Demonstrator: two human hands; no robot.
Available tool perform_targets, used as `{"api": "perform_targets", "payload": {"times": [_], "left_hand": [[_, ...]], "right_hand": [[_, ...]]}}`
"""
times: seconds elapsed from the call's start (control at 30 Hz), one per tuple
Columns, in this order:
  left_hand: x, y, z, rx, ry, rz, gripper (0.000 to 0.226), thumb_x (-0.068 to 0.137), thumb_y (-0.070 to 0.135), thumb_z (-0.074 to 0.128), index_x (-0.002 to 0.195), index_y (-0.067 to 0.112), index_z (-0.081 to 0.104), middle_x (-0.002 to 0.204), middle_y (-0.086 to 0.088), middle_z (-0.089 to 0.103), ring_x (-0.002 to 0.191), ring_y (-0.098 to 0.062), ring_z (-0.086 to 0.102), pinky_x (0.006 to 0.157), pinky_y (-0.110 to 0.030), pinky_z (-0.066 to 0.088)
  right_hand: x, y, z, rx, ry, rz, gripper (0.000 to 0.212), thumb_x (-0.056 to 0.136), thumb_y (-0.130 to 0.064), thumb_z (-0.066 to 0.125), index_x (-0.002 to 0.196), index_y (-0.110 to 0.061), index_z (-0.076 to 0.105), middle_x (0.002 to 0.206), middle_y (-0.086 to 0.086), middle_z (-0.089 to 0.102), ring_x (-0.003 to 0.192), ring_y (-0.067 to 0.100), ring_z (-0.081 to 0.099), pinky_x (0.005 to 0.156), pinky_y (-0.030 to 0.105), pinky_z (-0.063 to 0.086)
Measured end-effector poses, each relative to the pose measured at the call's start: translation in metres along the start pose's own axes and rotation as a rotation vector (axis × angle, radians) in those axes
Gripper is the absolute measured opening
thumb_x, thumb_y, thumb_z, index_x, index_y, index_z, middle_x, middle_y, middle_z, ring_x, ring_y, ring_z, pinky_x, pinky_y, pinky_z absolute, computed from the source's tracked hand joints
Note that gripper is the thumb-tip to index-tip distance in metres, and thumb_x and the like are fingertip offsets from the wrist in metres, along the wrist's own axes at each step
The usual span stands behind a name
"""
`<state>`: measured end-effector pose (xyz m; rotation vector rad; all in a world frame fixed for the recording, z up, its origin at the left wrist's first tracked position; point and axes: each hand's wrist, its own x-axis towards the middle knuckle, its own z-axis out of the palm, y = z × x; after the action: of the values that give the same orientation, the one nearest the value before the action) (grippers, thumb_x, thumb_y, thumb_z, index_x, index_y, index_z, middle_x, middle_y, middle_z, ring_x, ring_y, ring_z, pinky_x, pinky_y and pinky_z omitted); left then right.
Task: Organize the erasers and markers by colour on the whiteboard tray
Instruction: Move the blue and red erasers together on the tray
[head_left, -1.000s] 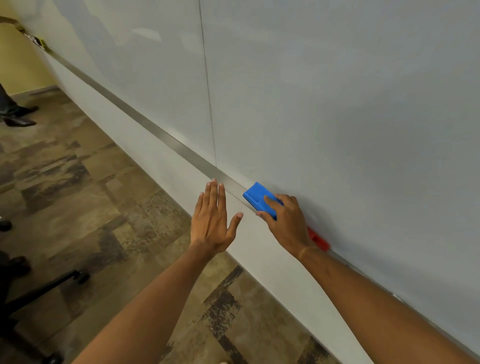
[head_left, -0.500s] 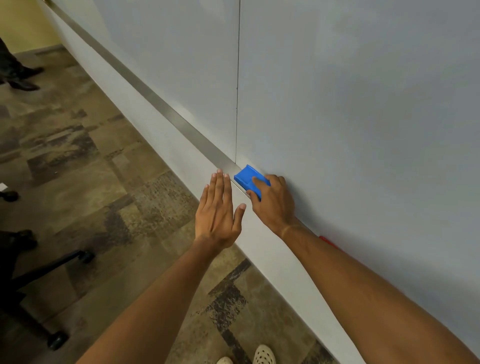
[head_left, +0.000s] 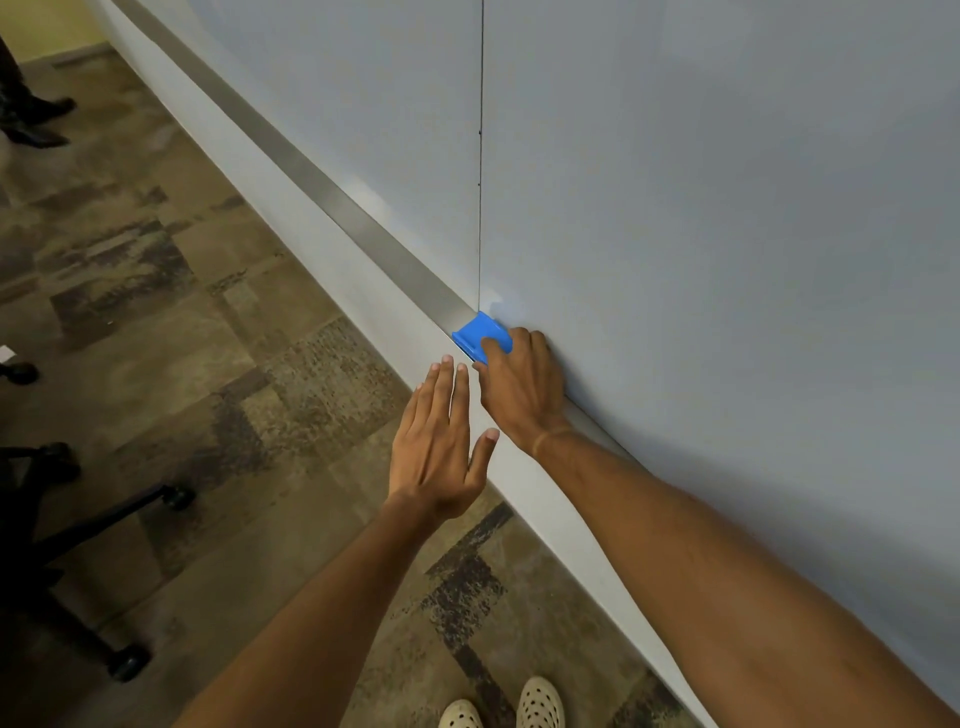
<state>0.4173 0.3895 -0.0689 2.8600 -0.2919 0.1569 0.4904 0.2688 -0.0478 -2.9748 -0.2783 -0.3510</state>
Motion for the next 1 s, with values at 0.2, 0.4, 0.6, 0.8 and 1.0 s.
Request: {"api": "perform_targets", "payload": {"times": [0.2,0.4,0.6,0.8,1.0], "left_hand": [[0.006,-0.002,0.004,-0.009,-0.012,0.003,0.077,0.097,0.056,0.019,0.153,0.005,0.008,0.162,-0.017,0.007,0.151,-0.026,0.005,0.122,-0.043,0.01],[0.005,-0.001,0.002,-0.017,-0.016,-0.01,0.077,0.096,0.056,0.017,0.154,0.006,0.006,0.162,-0.015,0.004,0.151,-0.025,0.003,0.122,-0.042,0.009],[0.005,-0.001,-0.006,-0.009,0.003,0.008,0.077,0.096,0.057,0.015,0.153,0.006,0.005,0.162,-0.015,0.005,0.15,-0.025,0.004,0.122,-0.043,0.009],[-0.009,0.003,-0.007,0.013,0.015,0.056,0.077,0.097,0.054,0.024,0.154,0.004,0.008,0.162,-0.016,0.006,0.15,-0.026,0.004,0.121,-0.039,0.005],[-0.033,0.041,-0.001,-0.025,-0.029,0.131,0.078,0.096,0.054,0.024,0.154,0.005,0.005,0.161,-0.015,0.002,0.151,-0.026,0.001,0.122,-0.041,0.007]], "right_hand": [[0.004,-0.001,0.012,-0.181,0.028,-0.01,0.024,0.079,-0.034,0.07,0.095,-0.017,0.061,0.084,0.011,0.062,0.075,0.024,0.054,0.065,0.034,0.045],[0.006,0.001,0.011,-0.215,-0.016,-0.065,0.029,0.084,-0.037,0.066,0.104,-0.018,0.058,0.094,0.011,0.062,0.083,0.022,0.056,0.072,0.032,0.047],[0.004,0.001,0.004,-0.125,-0.029,-0.056,0.034,0.091,-0.039,0.059,0.116,-0.016,0.056,0.103,0.012,0.059,0.09,0.023,0.055,0.07,0.032,0.048],[-0.035,0.018,-0.019,0.029,0.103,0.049,0.038,0.086,-0.035,0.061,0.115,-0.011,0.06,0.101,0.012,0.062,0.09,0.027,0.056,0.073,0.039,0.047],[-0.106,0.044,-0.042,0.01,0.082,0.135,0.04,0.086,-0.033,0.06,0.12,-0.012,0.058,0.116,0.011,0.061,0.103,0.026,0.057,0.08,0.037,0.048]]}}
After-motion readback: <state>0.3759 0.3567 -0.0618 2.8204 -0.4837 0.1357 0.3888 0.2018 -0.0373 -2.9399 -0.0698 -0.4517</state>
